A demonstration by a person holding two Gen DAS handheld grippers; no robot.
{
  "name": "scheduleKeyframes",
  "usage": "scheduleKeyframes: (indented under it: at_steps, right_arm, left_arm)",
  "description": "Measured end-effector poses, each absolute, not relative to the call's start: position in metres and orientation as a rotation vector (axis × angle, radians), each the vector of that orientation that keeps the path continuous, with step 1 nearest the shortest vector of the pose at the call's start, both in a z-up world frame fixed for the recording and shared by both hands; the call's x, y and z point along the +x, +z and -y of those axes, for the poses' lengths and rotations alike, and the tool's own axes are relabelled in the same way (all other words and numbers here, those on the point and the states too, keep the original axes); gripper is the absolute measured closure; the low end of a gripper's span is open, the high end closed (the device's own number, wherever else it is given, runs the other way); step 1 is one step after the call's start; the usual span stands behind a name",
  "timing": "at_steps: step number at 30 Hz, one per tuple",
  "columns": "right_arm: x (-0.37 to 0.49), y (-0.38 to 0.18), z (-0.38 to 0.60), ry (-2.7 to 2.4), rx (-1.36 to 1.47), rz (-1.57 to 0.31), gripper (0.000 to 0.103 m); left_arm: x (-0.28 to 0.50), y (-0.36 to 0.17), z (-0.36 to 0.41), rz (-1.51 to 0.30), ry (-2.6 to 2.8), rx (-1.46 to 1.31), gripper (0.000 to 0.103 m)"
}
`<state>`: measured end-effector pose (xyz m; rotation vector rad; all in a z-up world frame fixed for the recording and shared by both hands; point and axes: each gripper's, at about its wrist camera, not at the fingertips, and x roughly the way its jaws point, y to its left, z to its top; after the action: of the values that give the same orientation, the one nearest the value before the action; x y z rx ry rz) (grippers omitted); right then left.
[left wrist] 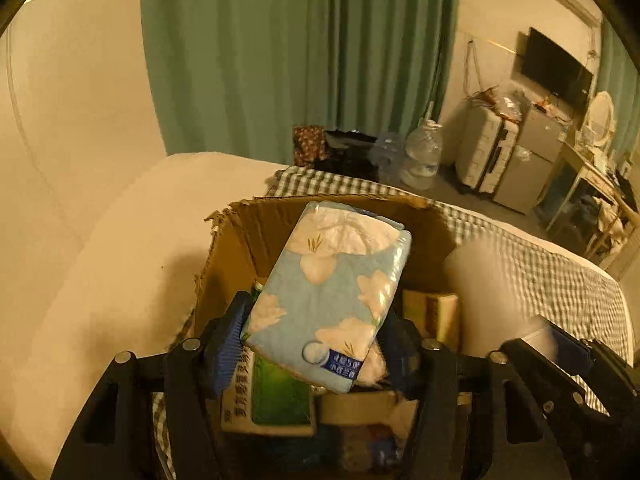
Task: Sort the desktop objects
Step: 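Carry the tissue pack and white bottle to the box and release both inside, then move both tools back over the bed toward the white tube and clear comb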
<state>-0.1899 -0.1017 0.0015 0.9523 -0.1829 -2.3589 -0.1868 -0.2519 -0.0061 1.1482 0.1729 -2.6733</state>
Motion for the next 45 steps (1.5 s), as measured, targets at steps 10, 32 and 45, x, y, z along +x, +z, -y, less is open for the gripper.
scheduleKeyframes:
  at_steps: [10, 32, 45]
  right_arm:
    - [-0.186, 0.027, 0.029, -2.555, 0.792, 0.206, 0.023]
    - [-0.089, 0.090, -0.141, -2.878, 0.578, 0.120, 0.023]
    - [-0.158, -0.086, -0.165, -2.526, 1.202, 0.021, 0.023]
  left_arm:
    - [-0.189, -0.015, 0.250, -0.252, -2.594, 1.160, 0.000]
    - [-0.114, 0.011, 0.015, -0.118, -2.876, 1.213, 0.000]
    - [-0.156, -0.099, -0.028, 0.065, -2.612, 1.449, 0.000]
